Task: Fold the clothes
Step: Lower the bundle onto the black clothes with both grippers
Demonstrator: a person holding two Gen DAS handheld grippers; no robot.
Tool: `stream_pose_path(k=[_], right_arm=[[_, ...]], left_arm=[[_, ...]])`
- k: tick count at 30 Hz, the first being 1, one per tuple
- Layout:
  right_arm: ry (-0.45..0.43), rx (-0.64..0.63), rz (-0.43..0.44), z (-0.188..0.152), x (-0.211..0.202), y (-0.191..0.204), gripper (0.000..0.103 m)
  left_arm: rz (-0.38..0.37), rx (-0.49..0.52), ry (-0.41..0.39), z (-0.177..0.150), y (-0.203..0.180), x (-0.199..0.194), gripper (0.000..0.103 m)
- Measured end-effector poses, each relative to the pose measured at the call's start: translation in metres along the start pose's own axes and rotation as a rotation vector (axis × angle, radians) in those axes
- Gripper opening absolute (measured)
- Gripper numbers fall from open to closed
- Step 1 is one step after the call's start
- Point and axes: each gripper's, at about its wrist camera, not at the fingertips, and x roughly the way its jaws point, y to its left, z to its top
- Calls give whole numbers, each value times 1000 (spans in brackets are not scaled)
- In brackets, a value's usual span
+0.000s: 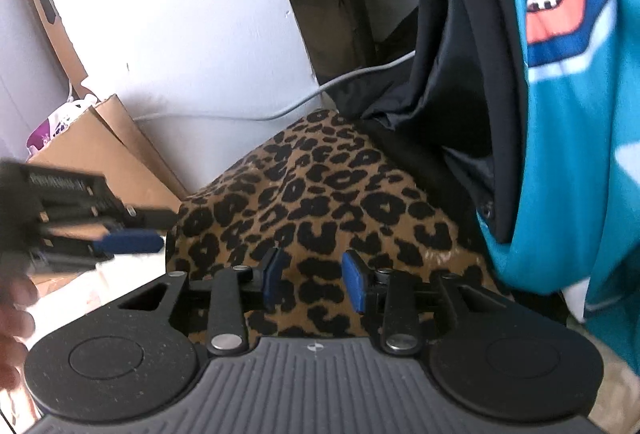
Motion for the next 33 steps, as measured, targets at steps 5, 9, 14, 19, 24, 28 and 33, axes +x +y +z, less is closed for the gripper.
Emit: stream_pose_path(k=[5,9,14,19,24,28,33], right_arm=[[6,1,-2,-5,3,2,41],[12,-2,-2,-9,5,3,41],[27,-22,0,-13,10,6,42],[32,-22,4,-14,10,5,43],[35,-17,4,-19,8,3,44],[38,-33,-19,-19,7,-2,44],[41,7,-51,-21,4,-22,44]], left_arm=[[-2,142,-21,5,-25,-11,33],[-29,224,-31,4,-44,-8,33],[-108,243,-43,-2,-60,3,33],[-86,287,-24,-13,-71,23,33],[26,314,35,-24,-57,47,28],[14,342,27,-28,-48,45,25],[31,372,33,-30,-49,42,19]])
